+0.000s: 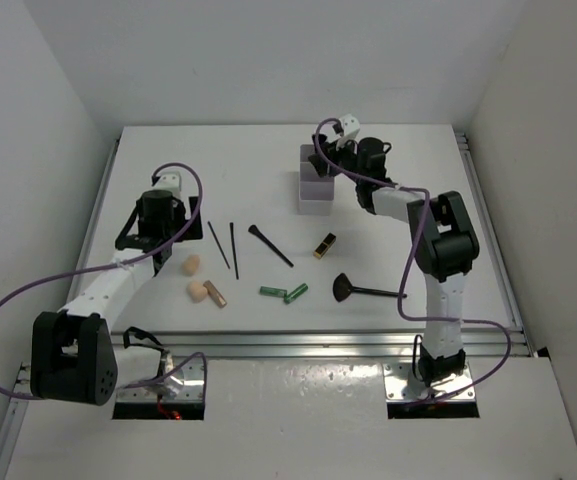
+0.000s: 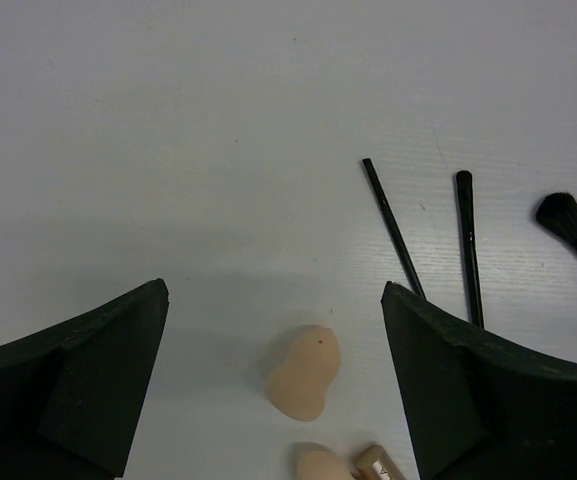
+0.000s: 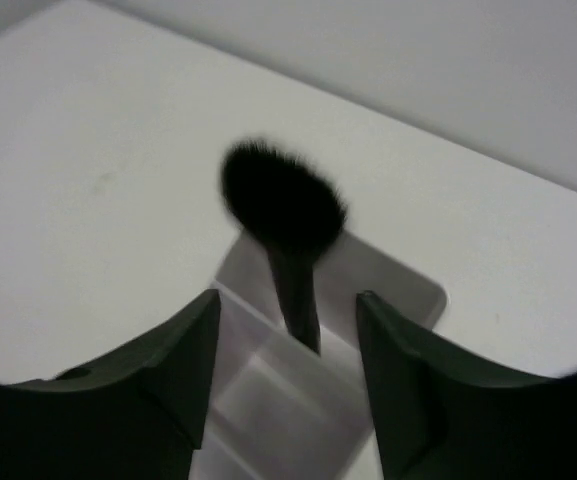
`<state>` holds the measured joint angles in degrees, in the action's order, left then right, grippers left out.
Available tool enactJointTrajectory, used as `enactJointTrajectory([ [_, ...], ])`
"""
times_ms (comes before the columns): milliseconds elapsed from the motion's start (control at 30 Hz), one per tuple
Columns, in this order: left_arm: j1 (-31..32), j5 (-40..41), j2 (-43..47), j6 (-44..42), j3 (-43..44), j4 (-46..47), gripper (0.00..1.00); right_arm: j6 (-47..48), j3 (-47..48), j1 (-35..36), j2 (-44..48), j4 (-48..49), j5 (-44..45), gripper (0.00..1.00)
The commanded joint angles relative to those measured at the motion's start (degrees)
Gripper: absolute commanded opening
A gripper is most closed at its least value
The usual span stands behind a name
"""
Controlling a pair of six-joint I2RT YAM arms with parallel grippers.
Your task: Organize the makeup
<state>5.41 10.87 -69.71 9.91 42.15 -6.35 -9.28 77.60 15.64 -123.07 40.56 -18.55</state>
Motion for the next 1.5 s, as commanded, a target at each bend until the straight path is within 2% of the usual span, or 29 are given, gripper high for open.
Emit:
enactJointTrajectory([
  [0,-0.7,-0.6,-0.2,1.9,2.4,1.9,0.92,3.2,-2.0,0.4,9.2,-2.4,-1.8,0.61],
  [100,1.3,-2.7,-1.5,2.0,4.3,1.3,0.80,5.0,-4.3,0.5,14.0,-7.8,-0.4,0.80],
  [133,2.1,-3.4,-2.1,2.0,5.5,0.6,0.78,5.3,-5.0,0.4,15.0,-9.0,1.2,0.83],
  [200,3.4,-4.7,-3.8,3.3,6.9,-2.2,0.76,6.9,-6.1,0.9,19.4,-13.7,2.6,0.86],
  [233,4.2,-6.4,-5.1,5.4,8.6,-3.6,0.71,7.8,-6.2,1.0,21.7,-19.9,4.6,0.86],
  [300,5.2,-6.9,-10.2,7.0,11.2,-8.6,0.63,10.8,-6.2,2.1,25.2,-25.1,9.4,0.86],
  [367,6.1,-4.5,-16.4,8.9,15.5,-13.5,0.59,12.4,-7.0,3.4,29.1,-36.9,14.0,0.86],
  [433,6.7,-1.7,-20.6,10.7,20.7,-16.7,0.59,13.9,-8.3,3.8,32.1,-41.9,15.7,0.86],
  [600,8.6,1.3,-33.4,14.4,30.4,-26.2,0.57,16.5,-19.4,4.1,41.0,-42.9,18.5,0.86],
  [700,9.9,2.7,-35.8,16.0,32.4,-26.2,0.57,17.3,-24.0,4.1,44.4,-43.5,19.9,0.86],
  [800,9.9,3.2,-39.0,17.9,34.1,-26.9,0.57,18.3,-25.5,4.0,46.4,-45.2,20.3,0.86],
  [1100,8.6,1.5,-45.0,20.9,36.1,-28.5,0.47,20.5,-28.6,3.1,50.5,-48.3,20.9,0.86],
  [1300,6.6,1.0,-46.7,21.5,36.6,-28.5,0.33,21.3,-29.2,2.7,51.9,-48.5,22.1,0.86],
  [1467,5.3,-0.2,-47.9,23.0,36.6,-28.5,0.13,22.6,-29.0,2.9,53.5,-48.5,23.6,0.86],
])
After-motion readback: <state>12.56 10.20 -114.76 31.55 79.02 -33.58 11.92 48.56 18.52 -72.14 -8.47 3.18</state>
